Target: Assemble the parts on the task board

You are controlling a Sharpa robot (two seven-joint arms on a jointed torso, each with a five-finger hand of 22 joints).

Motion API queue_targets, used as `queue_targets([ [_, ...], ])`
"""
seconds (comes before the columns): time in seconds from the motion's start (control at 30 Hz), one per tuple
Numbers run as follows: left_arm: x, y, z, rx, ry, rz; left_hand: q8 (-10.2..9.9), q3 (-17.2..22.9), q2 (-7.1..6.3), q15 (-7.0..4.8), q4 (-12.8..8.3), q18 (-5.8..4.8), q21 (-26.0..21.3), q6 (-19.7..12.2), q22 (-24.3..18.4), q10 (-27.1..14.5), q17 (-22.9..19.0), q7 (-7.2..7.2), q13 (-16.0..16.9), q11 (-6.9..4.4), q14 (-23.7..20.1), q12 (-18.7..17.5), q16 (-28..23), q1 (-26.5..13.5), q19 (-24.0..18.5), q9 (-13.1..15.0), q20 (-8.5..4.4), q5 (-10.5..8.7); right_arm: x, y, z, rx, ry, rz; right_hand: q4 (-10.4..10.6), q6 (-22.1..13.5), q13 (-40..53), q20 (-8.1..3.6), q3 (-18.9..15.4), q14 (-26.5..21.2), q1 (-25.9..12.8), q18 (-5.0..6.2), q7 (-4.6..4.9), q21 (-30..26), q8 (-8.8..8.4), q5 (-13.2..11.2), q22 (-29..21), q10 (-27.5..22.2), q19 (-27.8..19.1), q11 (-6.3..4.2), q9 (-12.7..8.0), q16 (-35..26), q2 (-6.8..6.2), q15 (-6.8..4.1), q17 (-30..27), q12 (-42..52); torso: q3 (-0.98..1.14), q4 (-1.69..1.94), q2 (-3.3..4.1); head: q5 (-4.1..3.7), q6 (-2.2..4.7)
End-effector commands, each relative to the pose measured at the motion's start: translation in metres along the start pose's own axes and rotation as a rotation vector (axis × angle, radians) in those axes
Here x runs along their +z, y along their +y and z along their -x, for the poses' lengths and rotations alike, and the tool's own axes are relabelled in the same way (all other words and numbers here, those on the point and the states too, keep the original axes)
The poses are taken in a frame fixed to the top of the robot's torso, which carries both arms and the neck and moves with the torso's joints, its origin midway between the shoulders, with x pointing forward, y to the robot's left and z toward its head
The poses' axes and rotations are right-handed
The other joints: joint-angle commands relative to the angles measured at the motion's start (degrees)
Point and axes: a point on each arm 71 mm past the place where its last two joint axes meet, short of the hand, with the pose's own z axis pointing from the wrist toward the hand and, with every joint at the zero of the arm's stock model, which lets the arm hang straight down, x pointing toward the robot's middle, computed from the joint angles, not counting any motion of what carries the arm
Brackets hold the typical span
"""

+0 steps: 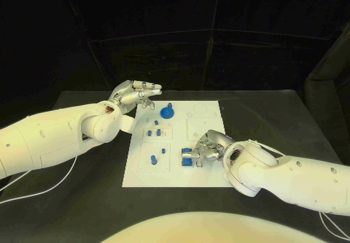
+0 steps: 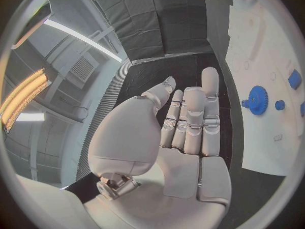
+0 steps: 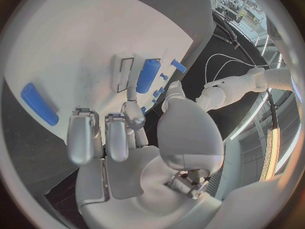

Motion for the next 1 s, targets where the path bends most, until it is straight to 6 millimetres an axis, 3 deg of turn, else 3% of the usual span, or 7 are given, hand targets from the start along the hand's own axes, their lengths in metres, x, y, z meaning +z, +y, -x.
queue_targets([
  [0.03,0.000,-0.001,-0.001,-0.006,0.010,-0.005,0.32,-0.14,0.45,0.01,-0.26,0.77,-0.22,-0.34,-0.06,-0.41,-0.09,0.03,-0.08,0.04,-0.24,0.24,0.02,0.16,0.36,0.00,0.22,0.18,-0.003,0.004,0.003,-0.013,-0.034,0.036,-0.02,-0.30,0.15,0.39,0.75,3.49,0.48,-0.29,0.03,-0.26,-0.15,-0.02,0.20,-0.23,-0.14,0.03,0.21,-0.16,0.46,0.44,2.91,-0.24,0.06,0.00,0.02,-0.04,-0.05],
  [0.2,0.000,-0.001,-0.001,-0.006,0.010,-0.004,0.32,-0.14,0.45,0.01,-0.26,0.77,-0.22,-0.34,-0.06,-0.41,-0.09,0.03,-0.08,0.04,-0.24,0.24,0.02,0.16,0.36,0.00,0.22,0.18,-0.007,0.008,0.003,-0.019,-0.036,0.071,-0.45,0.32,1.15,0.35,2.53,3.62,4.56,-0.38,-0.21,0.03,0.35,1.29,0.77,0.55,0.09,-0.20,0.89,-0.03,2.75,0.33,3.34,0.70,0.08,-0.02,0.03,-0.10,-0.11],
  [0.33,0.000,-0.001,-0.001,-0.007,0.011,-0.004,0.32,-0.14,0.45,0.01,-0.26,0.77,-0.22,-0.34,-0.06,-0.41,-0.09,0.03,-0.08,0.04,-0.24,0.24,0.02,0.16,0.36,0.00,0.22,0.18,-0.008,0.008,0.005,-0.030,-0.048,0.089,-2.93,1.18,2.22,0.18,4.08,3.69,9.99,-0.45,-0.58,0.23,1.14,2.90,1.17,1.21,0.24,-0.47,1.48,0.08,4.33,0.05,3.64,1.80,0.04,-0.08,-0.03,-0.14,-0.07],
  [0.43,0.000,0.000,-0.001,-0.007,0.012,-0.003,0.32,-0.14,0.45,0.01,-0.26,0.77,-0.22,-0.34,-0.06,-0.41,-0.09,0.03,-0.08,0.04,-0.24,0.24,0.02,0.16,0.36,0.00,0.22,0.18,-0.010,0.004,0.008,-0.030,-0.066,0.093,-4.30,0.89,2.72,0.01,4.03,3.74,12.57,-0.51,-0.56,0.36,1.45,6.05,1.43,1.47,0.34,-0.53,1.96,0.14,5.28,-0.04,3.86,2.18,0.00,0.01,-0.01,-0.34,0.06],
  [0.7,-0.001,0.000,0.001,-0.006,0.007,-0.002,0.32,-0.14,0.45,0.01,-0.26,0.77,-0.22,-0.34,-0.06,-0.41,-0.09,0.03,-0.08,0.04,-0.24,0.24,0.02,0.16,0.36,0.00,0.22,0.18,-0.025,-0.031,0.031,-0.044,-0.092,0.074,-3.95,-1.78,3.49,0.42,2.46,3.94,12.55,-0.69,0.35,0.81,-0.54,10.32,2.28,1.89,0.67,0.17,1.41,0.56,6.60,0.51,4.81,2.75,-0.02,-0.22,-0.08,-1.40,0.14],
  [0.77,-0.002,0.000,0.001,-0.006,0.008,-0.003,0.33,-0.17,0.46,0.02,-0.29,0.77,-0.25,-0.37,-0.07,-0.47,-0.13,0.04,-0.08,0.05,-0.26,0.28,0.02,0.18,0.37,0.00,0.23,0.18,-0.029,-0.041,0.037,-0.059,-0.088,0.068,-3.85,-2.12,3.60,0.55,2.20,3.97,12.58,-0.73,0.52,0.92,-1.06,10.62,2.48,1.97,0.73,0.32,1.15,0.63,6.88,0.63,4.97,2.82,-0.05,-0.21,-0.08,-2.26,0.28],
  [1.0,-0.002,0.000,0.000,-0.008,0.010,-0.003,0.33,-0.20,0.46,0.02,-0.30,0.77,-0.26,-0.38,-0.08,-0.51,-0.16,0.05,-0.08,0.06,-0.27,0.31,0.02,0.18,0.37,-0.01,0.23,0.18,-0.038,-0.065,0.050,-0.114,-0.105,0.036,-3.68,-1.72,4.25,0.75,1.78,3.97,12.68,-0.80,0.54,1.11,-1.49,10.98,2.84,2.43,0.86,0.38,0.85,0.64,7.25,0.74,5.03,3.49,0.03,-0.32,0.01,-3.42,0.57],
])
